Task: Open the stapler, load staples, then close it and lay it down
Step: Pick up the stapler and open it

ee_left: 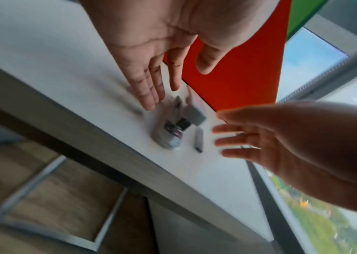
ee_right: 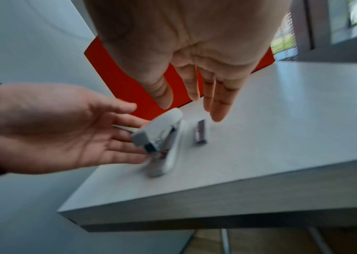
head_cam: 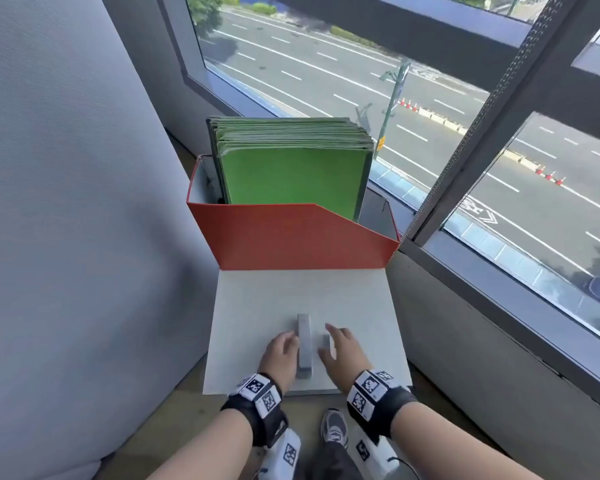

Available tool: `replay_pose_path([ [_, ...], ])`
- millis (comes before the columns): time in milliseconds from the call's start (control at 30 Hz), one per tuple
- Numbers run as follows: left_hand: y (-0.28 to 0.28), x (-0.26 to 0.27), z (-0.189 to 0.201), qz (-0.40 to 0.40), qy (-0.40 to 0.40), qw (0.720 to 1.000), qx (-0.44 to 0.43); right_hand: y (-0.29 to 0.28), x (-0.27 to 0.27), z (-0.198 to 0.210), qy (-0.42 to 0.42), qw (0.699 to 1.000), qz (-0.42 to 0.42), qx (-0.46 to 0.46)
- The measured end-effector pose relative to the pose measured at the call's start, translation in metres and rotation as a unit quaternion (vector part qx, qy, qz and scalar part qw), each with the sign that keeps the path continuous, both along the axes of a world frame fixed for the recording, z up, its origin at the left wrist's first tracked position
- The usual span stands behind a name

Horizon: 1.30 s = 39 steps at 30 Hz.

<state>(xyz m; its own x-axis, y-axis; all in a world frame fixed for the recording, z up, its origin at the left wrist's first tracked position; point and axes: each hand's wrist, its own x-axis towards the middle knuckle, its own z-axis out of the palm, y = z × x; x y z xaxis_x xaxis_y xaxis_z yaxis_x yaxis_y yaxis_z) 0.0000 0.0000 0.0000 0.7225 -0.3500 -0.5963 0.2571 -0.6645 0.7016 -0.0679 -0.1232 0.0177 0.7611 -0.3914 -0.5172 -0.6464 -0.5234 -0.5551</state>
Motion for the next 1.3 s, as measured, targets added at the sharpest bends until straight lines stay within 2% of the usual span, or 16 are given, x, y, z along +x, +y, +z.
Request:
replay_pose_path([
  [133, -0.012, -0.001, -0.001, 0.106, 0.083, 0.988, -0.069, 0.026, 0.032, 0.003, 0.032, 0.998, -0.005, 0.052],
  [233, -0.011, 0.001, -0.004, 0.168, 0.130, 0.970, -0.116, 0.034, 0.043, -0.003, 0.049, 0.999, -0.021, 0.008],
  [367, -0.011, 0.000, 0.000, 0.226, 0.189, 0.940, -0.170, 0.034, 0.046, -0.009, 0.084, 0.996, 0.035, -0.019],
  [533, -0.012, -0.001, 0.001, 0.231, 0.220, 0.927, -0.195, 0.026, 0.037, 0.021, 0.031, 0.999, -0.018, 0.026],
  [633, -0.018, -0.001, 0.006, 0.237, 0.266, 0.900, -0.250, 0.027, 0.034, 0.035, 0.006, 1.000, 0.004, 0.022],
  [700, -0.022, 0.000, 0.010, 0.241, 0.288, 0.886, -0.272, 0.025, 0.030, 0.041, 0.019, 0.999, 0.035, -0.004],
  [867, -0.031, 0.000, 0.016, 0.209, 0.276, 0.898, -0.271, 0.024, 0.021, 0.053, 0.060, 0.990, 0.114, -0.052],
  [1033, -0.034, -0.008, 0.012, 0.227, 0.316, 0.878, -0.279, 0.019, 0.021, 0.060, 0.098, 0.984, 0.133, -0.065],
  [1066, -0.033, -0.010, 0.010, 0.223, 0.313, 0.881, -0.278, 0.017, 0.022, 0.063, 0.100, 0.984, 0.134, -0.065],
  [1166, -0.024, -0.011, 0.006, 0.192, 0.252, 0.918, -0.239, 0.000, 0.028, 0.088, 0.086, 0.986, 0.136, -0.036],
  [1300, -0.012, -0.012, 0.007, 0.171, 0.241, 0.922, -0.251, -0.032, 0.040, 0.111, 0.060, 0.993, 0.104, 0.018],
])
